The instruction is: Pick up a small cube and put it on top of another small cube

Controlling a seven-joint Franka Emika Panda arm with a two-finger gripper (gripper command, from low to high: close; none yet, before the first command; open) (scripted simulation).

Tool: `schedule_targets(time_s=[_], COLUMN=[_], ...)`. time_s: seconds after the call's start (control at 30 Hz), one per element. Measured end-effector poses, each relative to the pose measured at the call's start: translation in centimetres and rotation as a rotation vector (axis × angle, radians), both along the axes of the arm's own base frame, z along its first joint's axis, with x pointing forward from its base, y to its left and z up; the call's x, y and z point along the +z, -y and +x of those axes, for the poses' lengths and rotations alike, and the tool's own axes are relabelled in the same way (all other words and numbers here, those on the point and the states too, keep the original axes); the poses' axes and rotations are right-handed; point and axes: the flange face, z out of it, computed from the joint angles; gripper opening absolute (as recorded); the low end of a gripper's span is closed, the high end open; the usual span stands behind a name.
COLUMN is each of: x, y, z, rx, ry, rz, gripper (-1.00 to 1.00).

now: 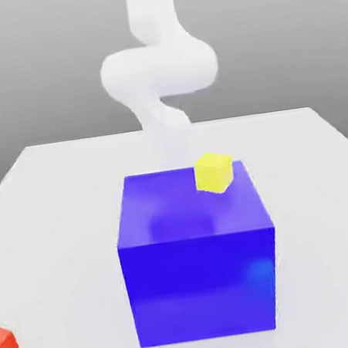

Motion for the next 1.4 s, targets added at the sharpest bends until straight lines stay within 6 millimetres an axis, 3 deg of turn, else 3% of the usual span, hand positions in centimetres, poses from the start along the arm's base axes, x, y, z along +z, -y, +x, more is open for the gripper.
schedule_targets(time_s=[0.27, 0.4, 0.53, 0.67, 0.8, 1.0, 1.13, 1.17, 1.4], x=[-11.3, -17.6, -24.3, -31.0, -37.5, -46.5, -52.4, -53.9, -54.1], y=[7.8, 11.8, 15.9, 20.7, 24.0, 29.5, 30.7, 30.7, 30.7], z=[8.2, 10.5, 11.6, 11.2, 10.1, 6.1, 5.2, 5.1, 5.1], rx=[-0.065, -0.113, -0.169, -0.248, -0.303, -0.405, -0.424, -0.425, -0.426], ry=[-0.201, -0.295, -0.386, -0.474, -0.564, -0.698, -0.724, -0.726, -0.727], rz=[0.095, 0.131, 0.156, 0.175, 0.175, 0.154, 0.144, 0.145, 0.146], gripper=[0.0, 0.0, 0.0, 0.0, 0.0, 0.0, 0.0, -1.0, -1.0])
